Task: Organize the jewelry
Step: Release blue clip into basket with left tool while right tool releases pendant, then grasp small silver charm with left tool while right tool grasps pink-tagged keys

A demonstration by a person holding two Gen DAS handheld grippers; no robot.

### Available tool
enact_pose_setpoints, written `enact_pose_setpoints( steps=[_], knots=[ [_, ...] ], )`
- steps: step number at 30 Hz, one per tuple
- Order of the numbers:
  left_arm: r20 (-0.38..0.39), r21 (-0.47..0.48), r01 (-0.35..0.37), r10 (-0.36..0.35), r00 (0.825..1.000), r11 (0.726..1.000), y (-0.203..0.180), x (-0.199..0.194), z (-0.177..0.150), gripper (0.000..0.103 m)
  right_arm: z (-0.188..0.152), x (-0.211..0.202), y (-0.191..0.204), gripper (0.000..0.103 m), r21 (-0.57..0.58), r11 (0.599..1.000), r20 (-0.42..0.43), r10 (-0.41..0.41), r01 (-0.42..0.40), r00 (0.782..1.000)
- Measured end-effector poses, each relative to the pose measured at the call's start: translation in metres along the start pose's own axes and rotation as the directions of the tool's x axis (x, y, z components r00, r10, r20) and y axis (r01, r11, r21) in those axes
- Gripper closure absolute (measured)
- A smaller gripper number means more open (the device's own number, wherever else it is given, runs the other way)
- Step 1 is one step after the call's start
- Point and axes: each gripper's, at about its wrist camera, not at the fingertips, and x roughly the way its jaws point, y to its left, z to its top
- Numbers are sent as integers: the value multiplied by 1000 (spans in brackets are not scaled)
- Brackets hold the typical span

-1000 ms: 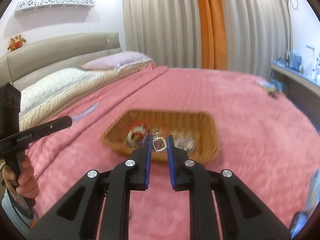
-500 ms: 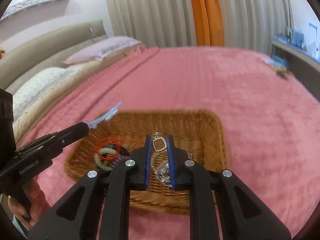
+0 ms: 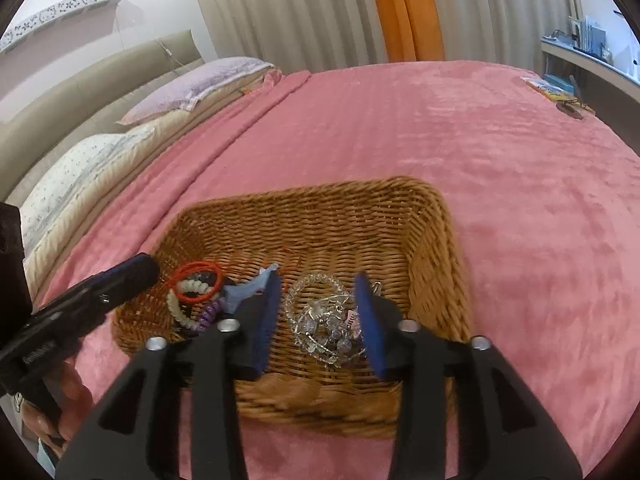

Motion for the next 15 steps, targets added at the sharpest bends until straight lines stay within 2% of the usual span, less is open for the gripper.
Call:
enact_pose_setpoints(
  steps=[7,11,15],
  knots=[
    [56,-8,15,-14,998,1000,2,-59,-6,60,-20,-53,21,61,-37,998,30,42,-41,999],
    [67,-26,0,2,998,1000,9,-89,-23,60,-51,-82,36,61,-60,996,20,64,-63,998],
    [40,-39,-18,19,999,999,18,-101,-45,60,-87,-92,51,61,-91,992,-28,86,-88,996]
  ],
)
